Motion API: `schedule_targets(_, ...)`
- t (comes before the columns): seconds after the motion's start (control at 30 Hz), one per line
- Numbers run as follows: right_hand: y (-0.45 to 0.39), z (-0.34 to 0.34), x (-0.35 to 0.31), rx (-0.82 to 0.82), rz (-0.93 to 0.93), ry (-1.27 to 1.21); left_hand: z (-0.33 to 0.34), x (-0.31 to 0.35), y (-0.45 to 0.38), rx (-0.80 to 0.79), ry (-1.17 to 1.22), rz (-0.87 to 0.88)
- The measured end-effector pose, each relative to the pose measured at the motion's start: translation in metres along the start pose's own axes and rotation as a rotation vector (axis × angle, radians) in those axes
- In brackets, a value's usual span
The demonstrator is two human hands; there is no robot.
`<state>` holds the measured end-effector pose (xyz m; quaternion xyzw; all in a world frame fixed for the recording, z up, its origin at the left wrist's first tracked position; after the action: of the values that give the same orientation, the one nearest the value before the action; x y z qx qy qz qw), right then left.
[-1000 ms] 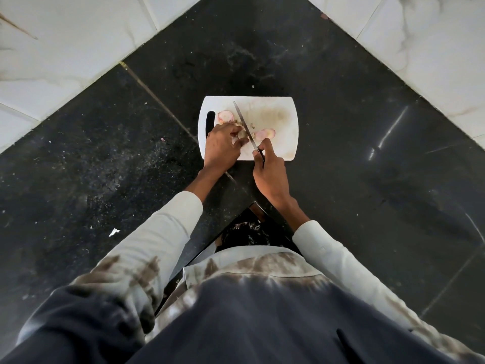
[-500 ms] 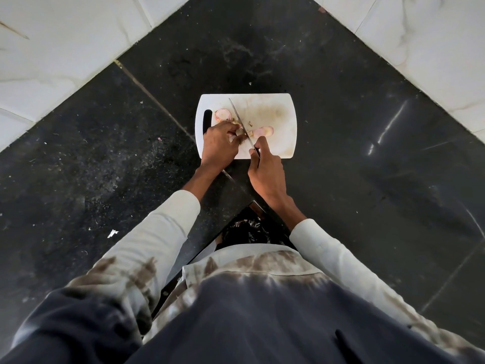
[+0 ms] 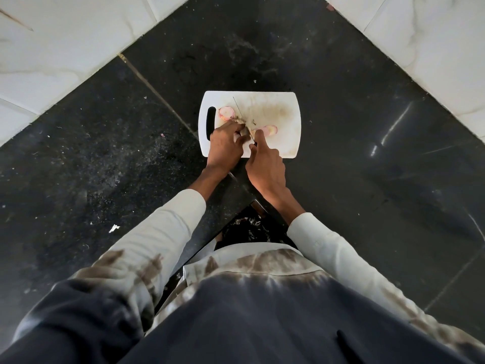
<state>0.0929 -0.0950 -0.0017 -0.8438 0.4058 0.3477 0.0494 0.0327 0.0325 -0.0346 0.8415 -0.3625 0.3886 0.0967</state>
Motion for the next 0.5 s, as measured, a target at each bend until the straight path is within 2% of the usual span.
schedule_targets(0.5, -0.012, 0.003, 0.03, -0.122, 0.069, -0.26, 0.002, 0.003, 0.002, 0.014, -0.011, -0.068)
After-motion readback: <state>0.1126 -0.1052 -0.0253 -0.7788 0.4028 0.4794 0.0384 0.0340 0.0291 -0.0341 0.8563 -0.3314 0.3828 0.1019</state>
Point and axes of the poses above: each hand's wrist, its own y-axis away from the middle knuckle, its own z-axis out of the palm, x = y × z, the point moved 4 cm from there along -y, towards the middle knuckle, and after that the axes turned 4 degrees about z, right-handed, at the moved point
